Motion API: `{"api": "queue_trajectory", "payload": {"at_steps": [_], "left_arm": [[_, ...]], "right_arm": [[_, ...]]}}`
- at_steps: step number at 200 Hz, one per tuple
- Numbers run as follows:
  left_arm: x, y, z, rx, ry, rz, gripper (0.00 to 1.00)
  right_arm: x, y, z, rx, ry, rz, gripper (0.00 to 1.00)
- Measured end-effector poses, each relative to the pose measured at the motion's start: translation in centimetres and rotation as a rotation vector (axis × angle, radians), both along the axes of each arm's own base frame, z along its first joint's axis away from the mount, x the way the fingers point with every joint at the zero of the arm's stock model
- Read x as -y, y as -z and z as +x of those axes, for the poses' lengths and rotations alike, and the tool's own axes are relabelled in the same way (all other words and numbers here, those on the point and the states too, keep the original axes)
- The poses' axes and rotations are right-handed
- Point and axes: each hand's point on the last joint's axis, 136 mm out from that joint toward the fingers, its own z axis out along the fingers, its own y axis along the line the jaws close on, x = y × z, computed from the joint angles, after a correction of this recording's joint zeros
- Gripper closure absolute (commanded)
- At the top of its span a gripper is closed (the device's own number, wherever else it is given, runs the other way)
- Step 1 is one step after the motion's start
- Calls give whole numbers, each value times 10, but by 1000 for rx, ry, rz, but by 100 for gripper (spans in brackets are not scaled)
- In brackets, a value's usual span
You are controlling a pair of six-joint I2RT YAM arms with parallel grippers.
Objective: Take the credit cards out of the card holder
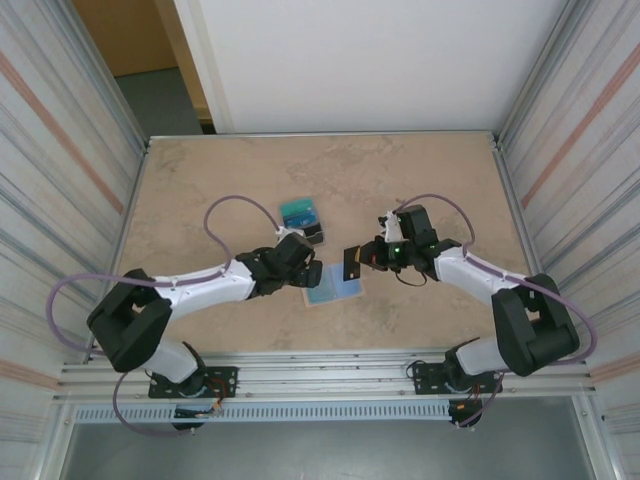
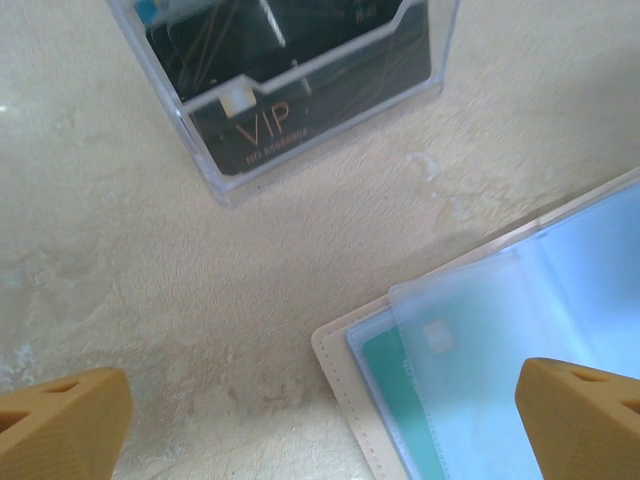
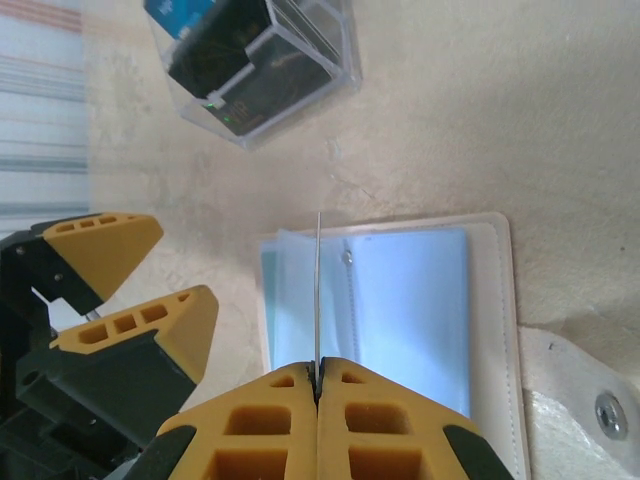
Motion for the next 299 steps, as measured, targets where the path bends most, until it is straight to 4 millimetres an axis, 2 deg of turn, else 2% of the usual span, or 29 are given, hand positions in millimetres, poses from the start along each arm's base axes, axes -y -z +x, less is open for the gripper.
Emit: {"api": "queue_trajectory", "payload": {"at_steps": [28,66,92,123,157,218,243,274,299], "left_arm": [[1,-21,2,44,-2,-47,1],[7,-67,7,150,15,-180,2],[5,-94,9,219,30,-292,2],[4,-115,14,274,50,-366,1],[7,-129,18,313,71,-403,1],[5,-143,29,352,82,-472,1],[3,-150,29,361,106,-522,9],[5,-160,30,362,146,-596,13],[10,-170,29,355,187,-663,26]], "right_arm": [[-2,-24,6,90,2,37,99],[-7,-58,16,227,0,101,99],[-11,-72,20,278,-9,141,99],[-15,-85,25,317,-5,186,99],[-21,-99,31,351,-6,247,99],[-30,-109,40,366,-5,329,99],[-34,-111,44,367,-11,362,99],[-40,-117,48,377,-21,417,99],[-45,-123,49,390,-36,458,98]]}}
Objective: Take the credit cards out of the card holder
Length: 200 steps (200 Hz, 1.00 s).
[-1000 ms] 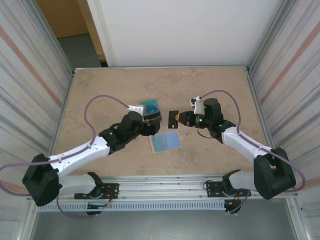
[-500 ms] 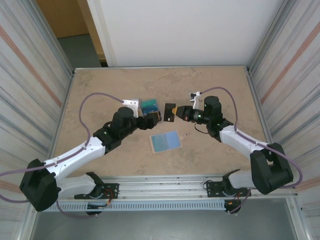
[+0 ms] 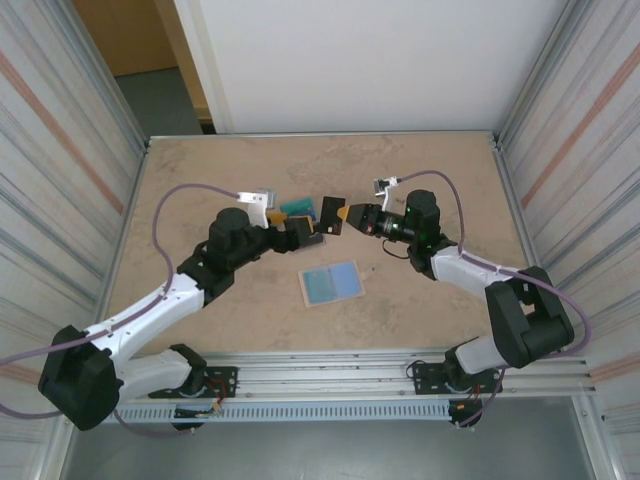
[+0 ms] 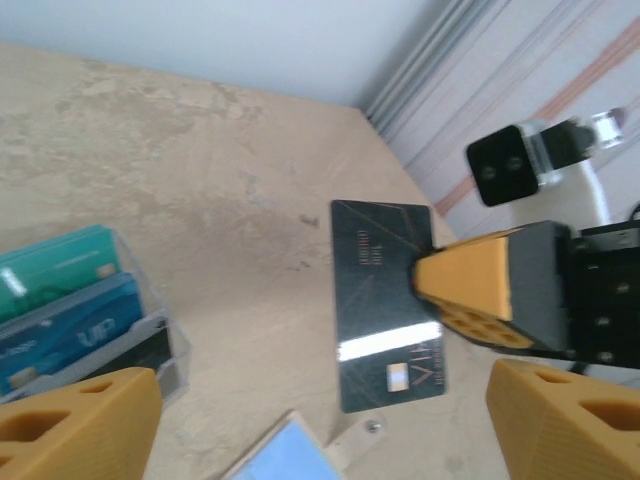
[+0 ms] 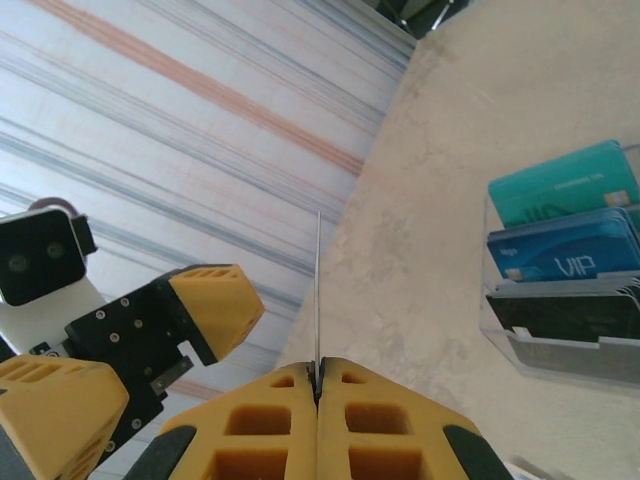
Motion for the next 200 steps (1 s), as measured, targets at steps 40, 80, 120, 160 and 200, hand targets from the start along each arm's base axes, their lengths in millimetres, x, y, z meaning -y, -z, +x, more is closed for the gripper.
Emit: {"api": "queue_trajectory", "payload": {"at_steps": [40,80,120,160,200], "left_arm": [[6,-10,4,2,67,-86,34],[20,6,1,-58,144,-102,35],[26,4,-1,-64,178,-125,48],[32,3,-3,-68,216,-147,71],[36,-2,-4,-63,241,-170,96]], "right_arm": [[-10,-10,-6,26,-40,32,98],[-17,-25,-10,53,-71,59,97],[-22,-28,-14,59,-87,63,97],[-27,-31,-21,67,-105,67,96],[-26,-33,-19,68,-96,67,94]]}}
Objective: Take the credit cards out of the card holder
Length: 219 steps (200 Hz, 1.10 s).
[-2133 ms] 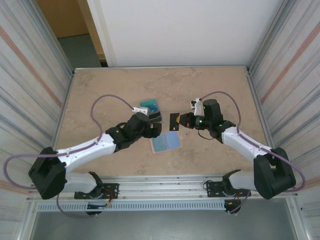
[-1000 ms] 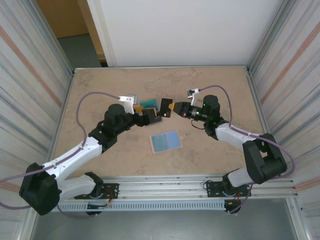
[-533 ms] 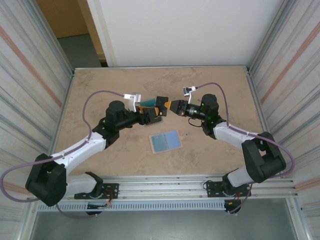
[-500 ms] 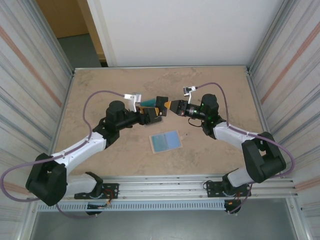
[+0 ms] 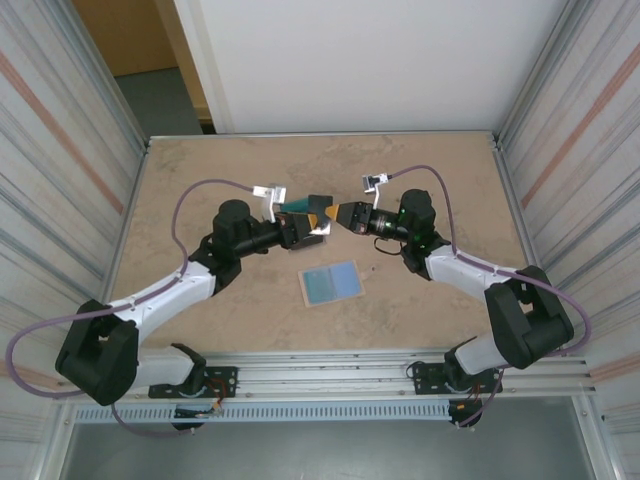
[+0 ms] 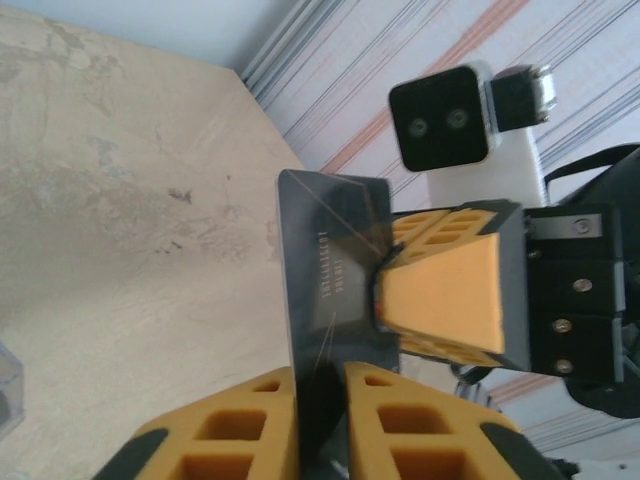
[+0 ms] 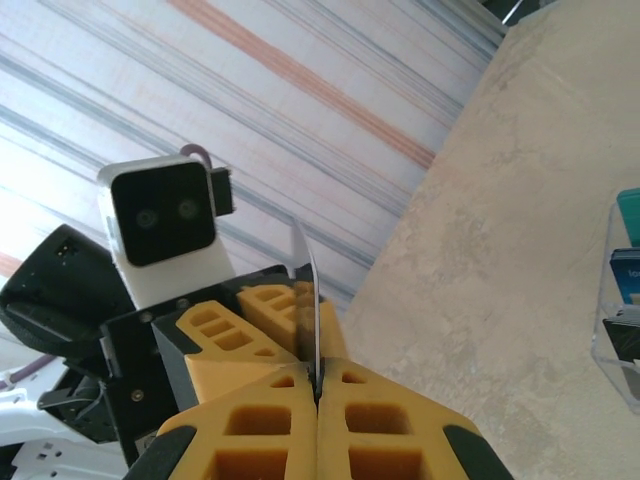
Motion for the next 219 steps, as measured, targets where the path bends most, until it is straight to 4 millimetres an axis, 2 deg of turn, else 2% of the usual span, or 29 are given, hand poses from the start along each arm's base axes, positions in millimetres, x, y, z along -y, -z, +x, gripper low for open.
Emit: {"api": "queue_trajectory", "payload": {"at_steps": [5,24,50,71,135,173,199,219], "left_arm": [[1,-2,0,7,5,-4,100],[2,-6,-1,14,14,-9,100],[4,-9,-3,38,37,12,100],[2,-6,-2,64,38,92,100],[-19,-21,10,338,48,481,100],[-35,4,27,421,110,663,100],[-35,24,46,441,186,770,100],[-32,35,56,459,248,823,100]], "right_arm": [[1,0,1,0,4,0,93],[1,-1,2,3,8,1,84],[1,3,1,-10,4,-15,53],[2,3,-4,-3,0,-38,43],[28,10,-11,6,147,-241,35],[48,39,-9,-63,243,-381,32],[62,62,-7,-126,310,-486,31],[70,72,-8,-153,347,-558,29]]}}
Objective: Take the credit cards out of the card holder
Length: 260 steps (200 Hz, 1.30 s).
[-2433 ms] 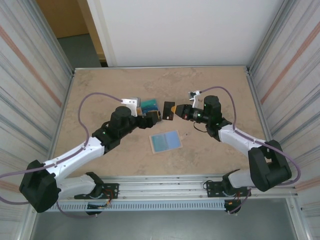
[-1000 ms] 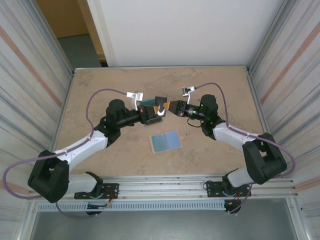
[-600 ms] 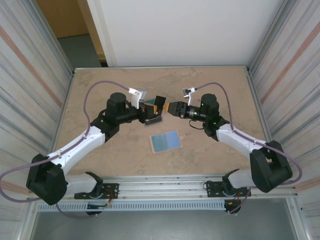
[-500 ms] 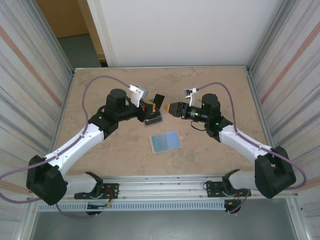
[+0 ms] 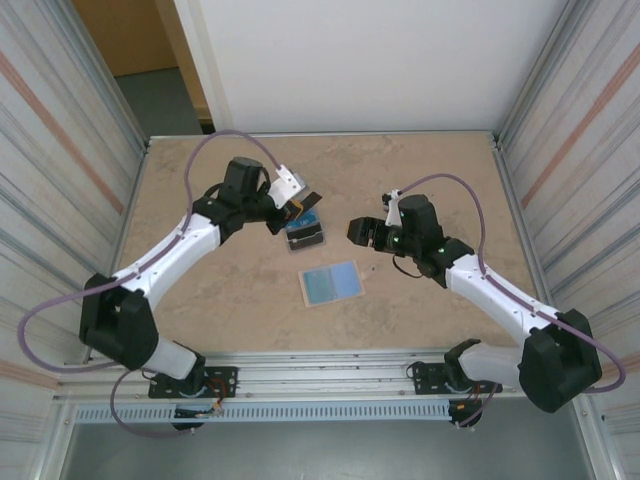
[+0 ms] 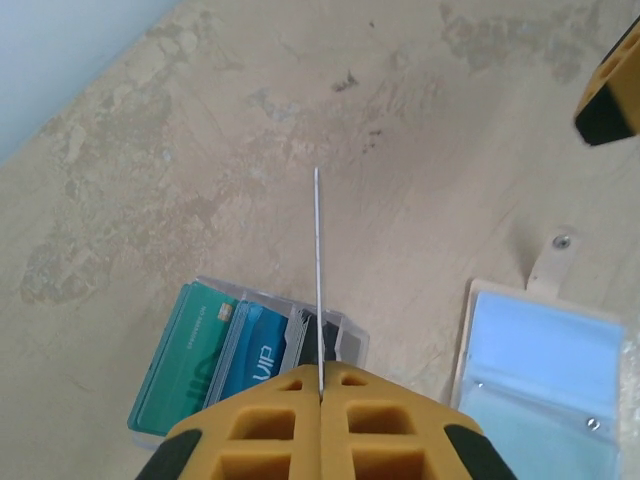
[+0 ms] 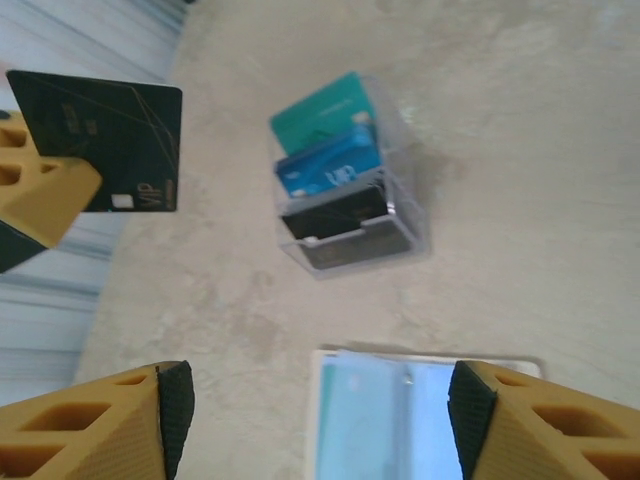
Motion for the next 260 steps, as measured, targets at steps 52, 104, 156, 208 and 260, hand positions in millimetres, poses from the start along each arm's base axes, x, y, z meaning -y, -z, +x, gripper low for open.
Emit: {"api": "queue_trajectory", "payload": {"at_steps": [52,104,156,208,260], "left_arm": [[8,25,10,-27,118,120,100],[9,56,14,-79,187,208,100],[4,82,15,-149,204,285,100],[-2,96,16,-185,194,336,100],[-2,110,19,-202,209,365,100]], "right_arm": [[9,16,-3,-37,46,-136,13],[14,29,-6,-65,61,-236,6],[22,26,0,-52,111,-283,1],[25,28,1,-53,124,-298,1],[26,27,1,-51,127,-301,1]]}}
